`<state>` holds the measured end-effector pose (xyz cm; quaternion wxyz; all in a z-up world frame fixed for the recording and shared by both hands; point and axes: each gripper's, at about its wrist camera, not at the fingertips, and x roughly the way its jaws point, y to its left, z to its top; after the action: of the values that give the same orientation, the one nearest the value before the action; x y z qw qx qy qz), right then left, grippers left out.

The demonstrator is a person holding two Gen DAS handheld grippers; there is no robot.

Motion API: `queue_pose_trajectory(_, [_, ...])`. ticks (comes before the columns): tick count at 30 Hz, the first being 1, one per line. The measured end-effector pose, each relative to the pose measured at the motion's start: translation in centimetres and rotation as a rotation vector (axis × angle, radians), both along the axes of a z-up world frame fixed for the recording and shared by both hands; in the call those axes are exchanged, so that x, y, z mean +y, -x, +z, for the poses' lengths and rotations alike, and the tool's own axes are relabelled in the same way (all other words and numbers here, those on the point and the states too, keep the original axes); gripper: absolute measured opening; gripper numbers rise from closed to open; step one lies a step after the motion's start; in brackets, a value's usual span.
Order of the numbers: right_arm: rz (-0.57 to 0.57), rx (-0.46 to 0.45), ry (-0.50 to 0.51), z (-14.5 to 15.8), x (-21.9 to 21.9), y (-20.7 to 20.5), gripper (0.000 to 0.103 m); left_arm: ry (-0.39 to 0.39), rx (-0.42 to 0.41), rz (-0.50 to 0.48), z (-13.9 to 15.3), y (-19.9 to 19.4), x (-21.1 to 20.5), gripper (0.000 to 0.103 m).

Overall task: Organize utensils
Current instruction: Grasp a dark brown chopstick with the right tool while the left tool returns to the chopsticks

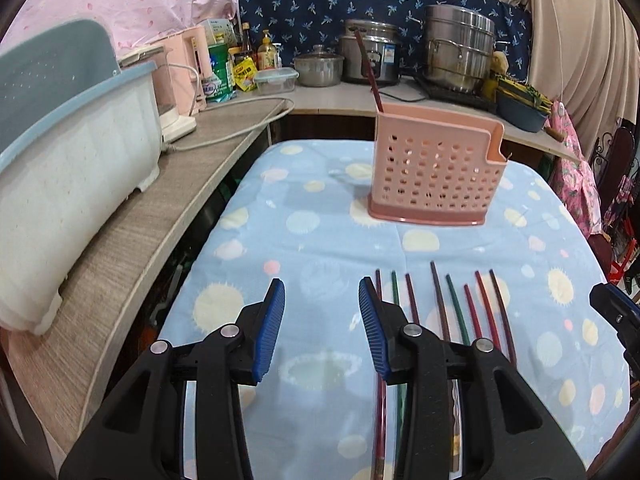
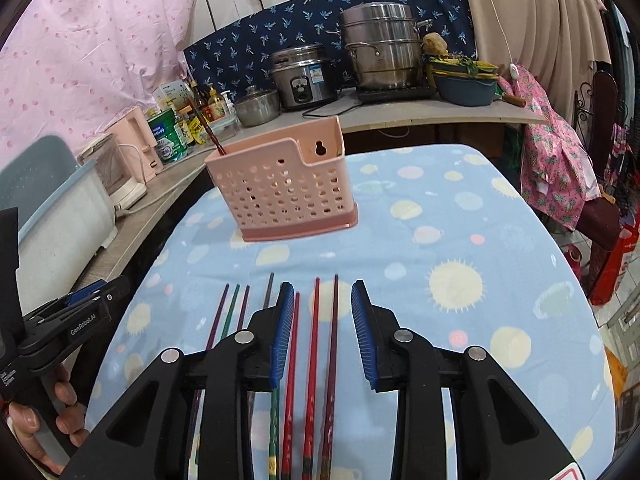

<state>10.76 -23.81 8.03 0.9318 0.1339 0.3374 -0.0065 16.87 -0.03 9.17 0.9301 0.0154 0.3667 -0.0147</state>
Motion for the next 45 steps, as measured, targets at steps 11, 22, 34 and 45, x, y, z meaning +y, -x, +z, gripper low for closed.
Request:
queue_pose_trajectory(11, [-0.014, 0.062, 0.052, -3.4, 0.4, 2.8, 0.03, -0.008, 0.079, 0.005, -3.5, 2.4, 0.1, 0.037])
queue_pose_trajectory(22, [0.015, 0.132, 0.031, -6.3, 1.2, 4.2, 0.03, -0.013, 0.144, -0.005, -6.3, 4.1, 0.2, 0.037])
queue_pose_trajectory(34, [0.037, 0.177, 0.021, -8.6, 1.9, 5.0, 0.03, -0.006, 0.185, -0.02, -8.0, 5.2, 0.2, 0.037])
queue_pose_trajectory(45, [0.053, 0.205, 0.022, -9.7, 2.5, 4.8, 0.019, -0.002, 0.207, -0.023, -8.7, 5.6, 0.3, 0.037])
